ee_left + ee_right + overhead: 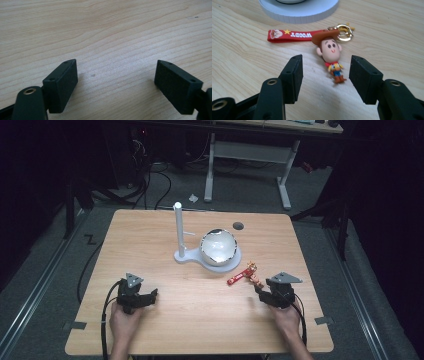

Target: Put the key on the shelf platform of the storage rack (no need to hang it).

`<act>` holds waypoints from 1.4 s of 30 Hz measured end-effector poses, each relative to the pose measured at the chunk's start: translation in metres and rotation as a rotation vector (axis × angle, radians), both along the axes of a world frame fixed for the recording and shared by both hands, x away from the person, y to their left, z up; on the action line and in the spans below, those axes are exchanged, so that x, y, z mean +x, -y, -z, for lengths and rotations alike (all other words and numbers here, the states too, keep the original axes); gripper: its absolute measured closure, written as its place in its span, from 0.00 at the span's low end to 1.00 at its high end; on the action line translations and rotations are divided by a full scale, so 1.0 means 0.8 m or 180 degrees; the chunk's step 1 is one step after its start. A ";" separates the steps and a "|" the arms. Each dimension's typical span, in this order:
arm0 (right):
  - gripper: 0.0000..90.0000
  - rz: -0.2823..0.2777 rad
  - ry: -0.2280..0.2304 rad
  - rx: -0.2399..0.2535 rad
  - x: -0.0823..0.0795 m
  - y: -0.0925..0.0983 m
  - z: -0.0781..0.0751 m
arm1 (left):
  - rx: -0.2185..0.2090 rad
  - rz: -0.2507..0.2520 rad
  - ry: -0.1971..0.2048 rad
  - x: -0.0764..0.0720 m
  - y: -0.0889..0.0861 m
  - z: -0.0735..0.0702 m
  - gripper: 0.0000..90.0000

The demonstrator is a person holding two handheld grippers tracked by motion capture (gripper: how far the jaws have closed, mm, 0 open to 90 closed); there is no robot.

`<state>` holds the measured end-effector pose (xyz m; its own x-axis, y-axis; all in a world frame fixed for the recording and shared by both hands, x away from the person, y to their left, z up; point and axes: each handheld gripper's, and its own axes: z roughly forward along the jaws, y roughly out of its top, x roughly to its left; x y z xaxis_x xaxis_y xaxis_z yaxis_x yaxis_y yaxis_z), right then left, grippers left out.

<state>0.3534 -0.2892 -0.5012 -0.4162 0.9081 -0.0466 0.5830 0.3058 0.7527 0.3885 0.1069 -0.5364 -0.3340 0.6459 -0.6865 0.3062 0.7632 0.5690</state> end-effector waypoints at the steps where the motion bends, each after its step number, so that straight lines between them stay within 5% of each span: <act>1: 0.50 -0.0012 -0.0005 -0.0014 0.002 -0.003 -0.001 | -0.0002 -0.0001 -0.0001 0.000 0.000 0.000 0.21; 19: 0.47 0.0017 -0.0303 -0.0129 0.055 -0.017 0.022 | -0.0014 -0.0016 -0.0007 0.001 0.000 0.000 0.22; 32: 0.61 0.0007 -0.0266 -0.0216 0.057 -0.019 0.026 | -0.0011 -0.0015 -0.0007 0.001 0.000 0.000 0.22; 42: 0.67 -0.0032 -0.0177 -0.0122 0.049 -0.013 0.015 | -0.0012 -0.0014 -0.0008 0.001 0.000 0.000 0.21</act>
<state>0.3928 -0.2788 -0.5132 -0.4283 0.9018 -0.0578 0.6203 0.3399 0.7069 0.3893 0.1068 -0.5362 -0.3386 0.6419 -0.6880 0.3045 0.7666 0.5654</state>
